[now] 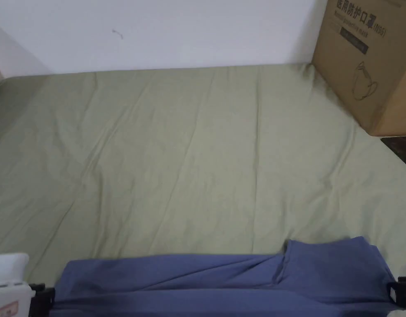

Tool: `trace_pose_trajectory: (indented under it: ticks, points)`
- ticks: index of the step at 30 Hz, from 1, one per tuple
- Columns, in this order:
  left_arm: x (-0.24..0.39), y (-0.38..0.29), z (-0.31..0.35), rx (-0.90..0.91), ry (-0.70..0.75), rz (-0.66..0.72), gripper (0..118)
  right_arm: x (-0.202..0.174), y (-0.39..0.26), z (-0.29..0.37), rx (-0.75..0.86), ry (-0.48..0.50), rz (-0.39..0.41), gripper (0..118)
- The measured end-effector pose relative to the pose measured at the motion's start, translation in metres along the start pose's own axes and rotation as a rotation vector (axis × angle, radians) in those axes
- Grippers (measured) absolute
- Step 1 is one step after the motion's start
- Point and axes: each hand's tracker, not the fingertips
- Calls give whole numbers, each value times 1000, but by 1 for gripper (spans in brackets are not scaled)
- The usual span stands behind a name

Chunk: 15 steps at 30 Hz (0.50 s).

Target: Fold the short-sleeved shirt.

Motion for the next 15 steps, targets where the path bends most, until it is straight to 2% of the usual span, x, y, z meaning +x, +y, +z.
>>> trace_pose_trajectory:
  ticks: [2, 3, 4, 5, 6, 7, 8, 11, 13, 14, 15]
  points:
    - [-4, -16, -14, 3, -10, 18, 5, -2, -11, -9, 26, 4, -22, 0]
    - [-4, -20, -16, -4, -8, 34, 11, -4, -13, -11, 16, -8, -27, 0]
    - [-4, -22, -15, 1, -9, 58, 25, -5, -15, -12, 18, -7, -25, 0]
    - [-4, -23, -14, 11, 1, 63, 55, -7, -17, -10, 32, -14, -12, 8]
    - [-5, -23, -13, 10, 17, 62, 79, -10, -17, -4, 47, -29, -4, 27]
    - [-6, -22, -12, 10, 23, 57, 95, -13, -15, 0, 56, -51, 2, 52]
    - [-9, -22, -7, 21, 27, 59, 102, -15, -14, 5, 61, -47, 3, 72]
    - [-14, -17, 10, 88, -1, 107, 101, -24, -11, 27, 130, -11, -9, 74]
    - [-14, -15, 21, 122, -38, 141, 97, -37, -10, 41, 181, 22, 9, 67]
    - [-13, -14, 27, 142, -59, 153, 82, -47, -11, 48, 211, 20, 30, 51]
    - [-13, -14, 31, 167, -75, 167, 63, -56, -11, 52, 235, 17, 60, 30]
